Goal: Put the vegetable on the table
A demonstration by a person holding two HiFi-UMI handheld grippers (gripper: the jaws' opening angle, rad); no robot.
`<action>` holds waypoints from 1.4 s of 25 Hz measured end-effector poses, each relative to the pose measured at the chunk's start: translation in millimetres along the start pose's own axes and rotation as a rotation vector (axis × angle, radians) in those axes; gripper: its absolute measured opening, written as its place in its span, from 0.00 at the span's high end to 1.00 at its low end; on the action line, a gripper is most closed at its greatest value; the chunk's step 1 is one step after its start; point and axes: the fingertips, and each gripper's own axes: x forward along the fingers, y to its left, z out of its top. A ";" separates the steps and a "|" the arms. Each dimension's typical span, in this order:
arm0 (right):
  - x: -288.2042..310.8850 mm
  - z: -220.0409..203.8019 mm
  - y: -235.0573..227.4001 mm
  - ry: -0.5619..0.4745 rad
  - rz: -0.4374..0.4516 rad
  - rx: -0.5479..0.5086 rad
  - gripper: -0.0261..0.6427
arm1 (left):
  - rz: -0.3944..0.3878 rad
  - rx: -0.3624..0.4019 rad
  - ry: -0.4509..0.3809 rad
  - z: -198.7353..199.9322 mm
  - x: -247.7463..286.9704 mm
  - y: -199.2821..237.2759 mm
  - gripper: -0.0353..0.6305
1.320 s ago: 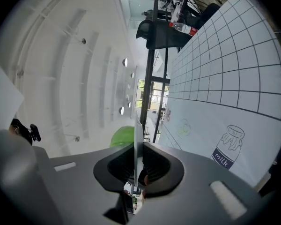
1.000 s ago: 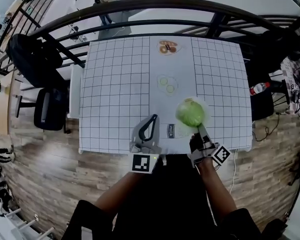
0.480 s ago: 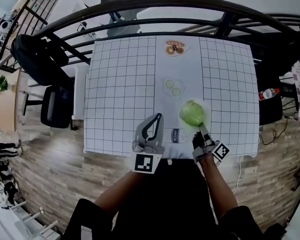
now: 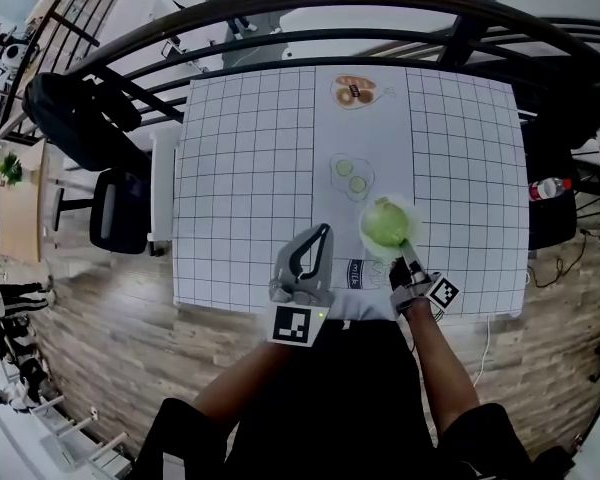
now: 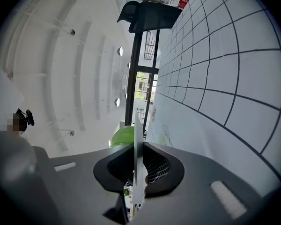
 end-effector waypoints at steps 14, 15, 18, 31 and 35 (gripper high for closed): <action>9.3 -6.3 -51.2 0.045 -0.104 0.000 0.91 | 0.016 -0.039 0.016 7.2 4.9 -5.7 0.93; 9.6 -6.5 -52.4 0.045 -0.100 0.001 0.91 | 0.016 -0.048 0.015 8.2 5.0 -6.1 0.93; 8.9 -7.0 -59.8 0.056 -0.121 -0.011 0.91 | 0.013 -0.058 0.007 13.1 4.5 -7.0 0.93; 16.7 -23.8 -69.1 0.041 -0.116 0.146 0.91 | 0.026 -0.059 0.024 6.5 -0.8 -6.5 0.93; 19.9 -22.9 -71.6 0.017 -0.111 0.183 0.91 | 0.030 -0.071 0.031 4.2 -1.3 -6.7 0.93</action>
